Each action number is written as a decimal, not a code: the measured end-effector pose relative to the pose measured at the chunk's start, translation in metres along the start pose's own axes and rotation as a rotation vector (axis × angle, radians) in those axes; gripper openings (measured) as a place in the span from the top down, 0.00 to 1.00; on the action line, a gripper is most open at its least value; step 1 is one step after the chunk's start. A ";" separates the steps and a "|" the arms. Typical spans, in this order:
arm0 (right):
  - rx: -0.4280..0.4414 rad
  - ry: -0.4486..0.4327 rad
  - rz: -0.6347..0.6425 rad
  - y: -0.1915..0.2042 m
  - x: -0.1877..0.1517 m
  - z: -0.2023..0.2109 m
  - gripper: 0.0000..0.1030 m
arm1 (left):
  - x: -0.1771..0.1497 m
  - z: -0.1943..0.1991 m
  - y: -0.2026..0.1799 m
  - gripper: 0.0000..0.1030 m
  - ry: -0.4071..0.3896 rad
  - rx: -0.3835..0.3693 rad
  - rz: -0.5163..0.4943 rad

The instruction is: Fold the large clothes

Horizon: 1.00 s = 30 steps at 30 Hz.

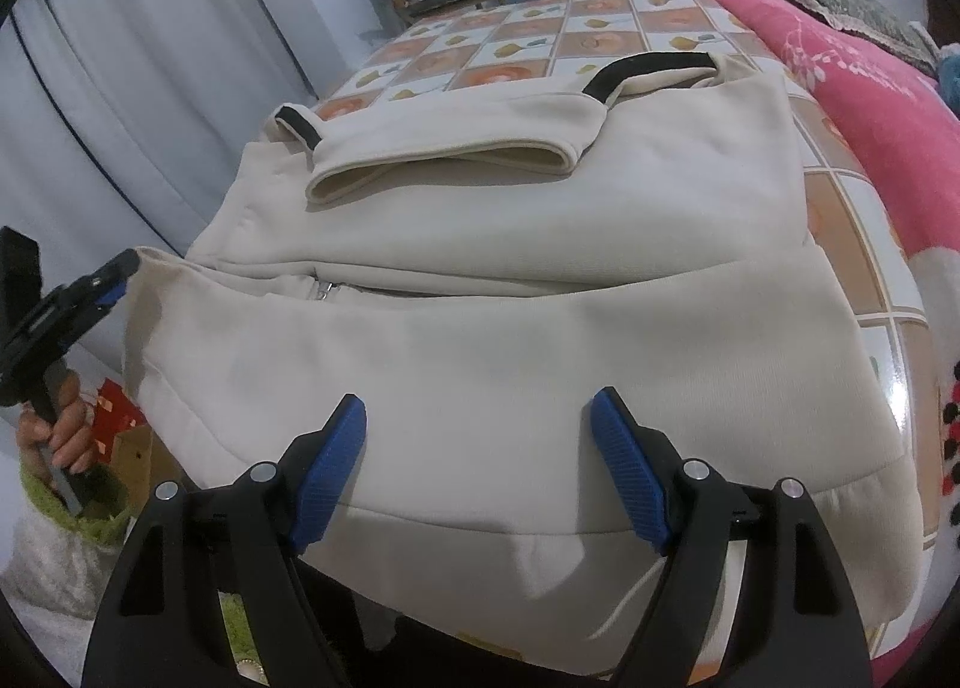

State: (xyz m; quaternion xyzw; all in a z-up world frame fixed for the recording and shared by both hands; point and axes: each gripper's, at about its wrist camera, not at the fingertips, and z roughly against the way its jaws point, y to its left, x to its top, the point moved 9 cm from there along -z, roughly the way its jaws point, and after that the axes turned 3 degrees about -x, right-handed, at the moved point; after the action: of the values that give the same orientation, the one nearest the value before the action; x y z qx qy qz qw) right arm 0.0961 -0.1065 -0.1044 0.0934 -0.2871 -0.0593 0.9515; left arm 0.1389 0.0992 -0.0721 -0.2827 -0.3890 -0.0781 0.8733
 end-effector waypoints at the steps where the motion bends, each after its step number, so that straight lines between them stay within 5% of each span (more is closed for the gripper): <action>1: -0.001 -0.001 0.005 0.000 0.000 0.000 0.26 | -0.004 -0.002 -0.004 0.57 0.014 -0.007 -0.015; 11: 0.020 -0.008 -0.003 -0.002 0.001 0.001 0.26 | -0.013 -0.032 0.041 0.58 0.105 0.192 0.051; 22: 0.046 -0.023 -0.037 -0.009 -0.002 0.013 0.27 | -0.033 -0.031 0.012 0.63 0.167 0.522 -0.268; 30: -0.076 -0.162 -0.130 -0.072 0.011 0.064 0.38 | -0.032 -0.028 0.014 0.65 0.175 0.571 -0.227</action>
State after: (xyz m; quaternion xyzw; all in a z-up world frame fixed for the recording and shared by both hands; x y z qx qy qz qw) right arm 0.0655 -0.1882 -0.0612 0.0707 -0.3541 -0.1391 0.9221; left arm 0.1394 0.0924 -0.1160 0.0270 -0.3475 -0.0867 0.9333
